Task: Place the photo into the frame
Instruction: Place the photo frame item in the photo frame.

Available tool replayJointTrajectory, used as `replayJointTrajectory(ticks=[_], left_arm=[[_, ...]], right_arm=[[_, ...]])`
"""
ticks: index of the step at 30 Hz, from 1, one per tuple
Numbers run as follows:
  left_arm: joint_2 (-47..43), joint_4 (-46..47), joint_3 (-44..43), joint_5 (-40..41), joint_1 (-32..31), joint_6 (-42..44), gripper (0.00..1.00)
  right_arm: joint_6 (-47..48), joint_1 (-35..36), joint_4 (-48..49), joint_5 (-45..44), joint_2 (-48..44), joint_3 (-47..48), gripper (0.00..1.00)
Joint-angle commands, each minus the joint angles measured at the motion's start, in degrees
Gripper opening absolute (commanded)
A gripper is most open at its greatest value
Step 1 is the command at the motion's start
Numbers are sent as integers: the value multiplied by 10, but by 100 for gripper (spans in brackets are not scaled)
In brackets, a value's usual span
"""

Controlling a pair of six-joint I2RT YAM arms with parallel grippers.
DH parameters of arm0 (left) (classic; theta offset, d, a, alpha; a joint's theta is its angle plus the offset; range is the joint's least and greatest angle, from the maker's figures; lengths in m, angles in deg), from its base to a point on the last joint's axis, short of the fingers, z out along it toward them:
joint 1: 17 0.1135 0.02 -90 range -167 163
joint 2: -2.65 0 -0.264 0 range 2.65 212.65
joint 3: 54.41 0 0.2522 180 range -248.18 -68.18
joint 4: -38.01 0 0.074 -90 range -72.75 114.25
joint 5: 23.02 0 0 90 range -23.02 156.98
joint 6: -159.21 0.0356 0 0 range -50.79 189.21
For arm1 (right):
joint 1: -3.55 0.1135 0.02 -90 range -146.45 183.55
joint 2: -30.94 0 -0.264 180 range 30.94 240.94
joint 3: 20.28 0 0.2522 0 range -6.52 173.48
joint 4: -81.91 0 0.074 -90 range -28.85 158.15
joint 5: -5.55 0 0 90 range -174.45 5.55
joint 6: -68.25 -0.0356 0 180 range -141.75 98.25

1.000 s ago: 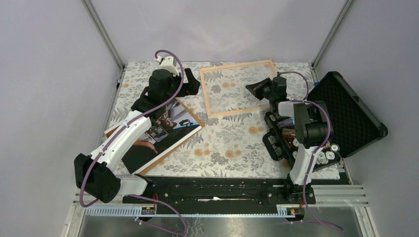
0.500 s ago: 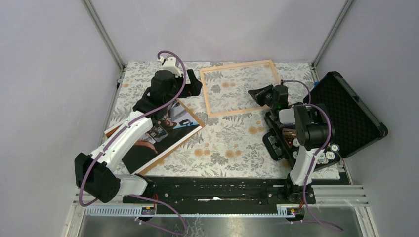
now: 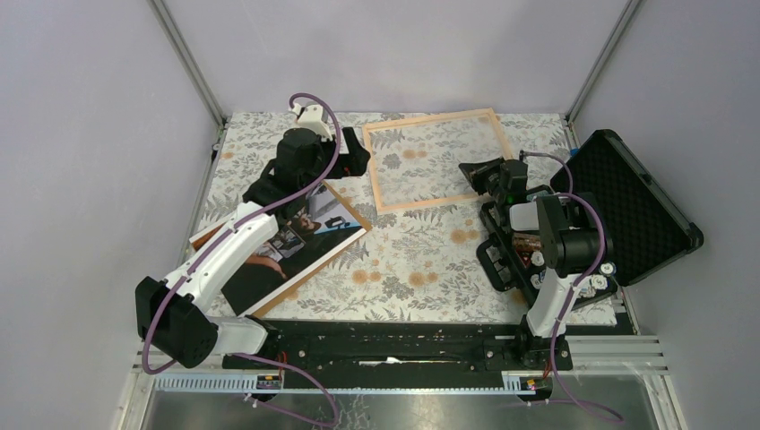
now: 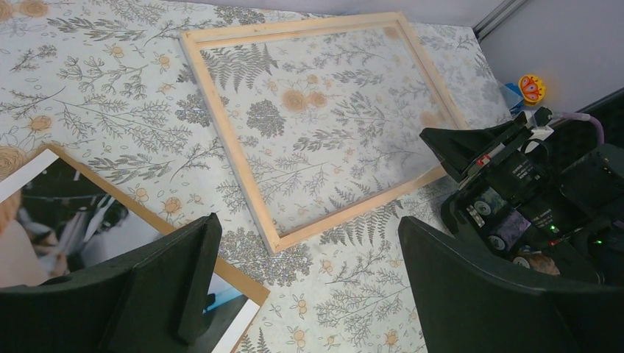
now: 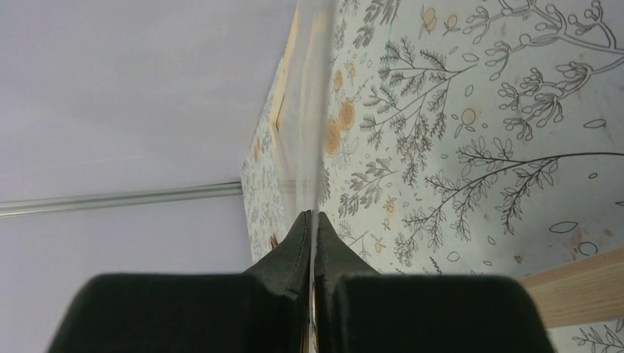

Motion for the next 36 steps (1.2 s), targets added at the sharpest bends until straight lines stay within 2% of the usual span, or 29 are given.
replayJointTrajectory(ticks=[1,22,36], left_arm=[[0,9,-5,8,-4,6,99],[2,3,-10,16,-18,11,99],[4,3,-10,17,-21,11,99]], right_arm=[[-9,-3,57,-43,-7,23,0],[-33,-3,98,-79,54,45,0],[-48,-4,97,-113,59,32,0]])
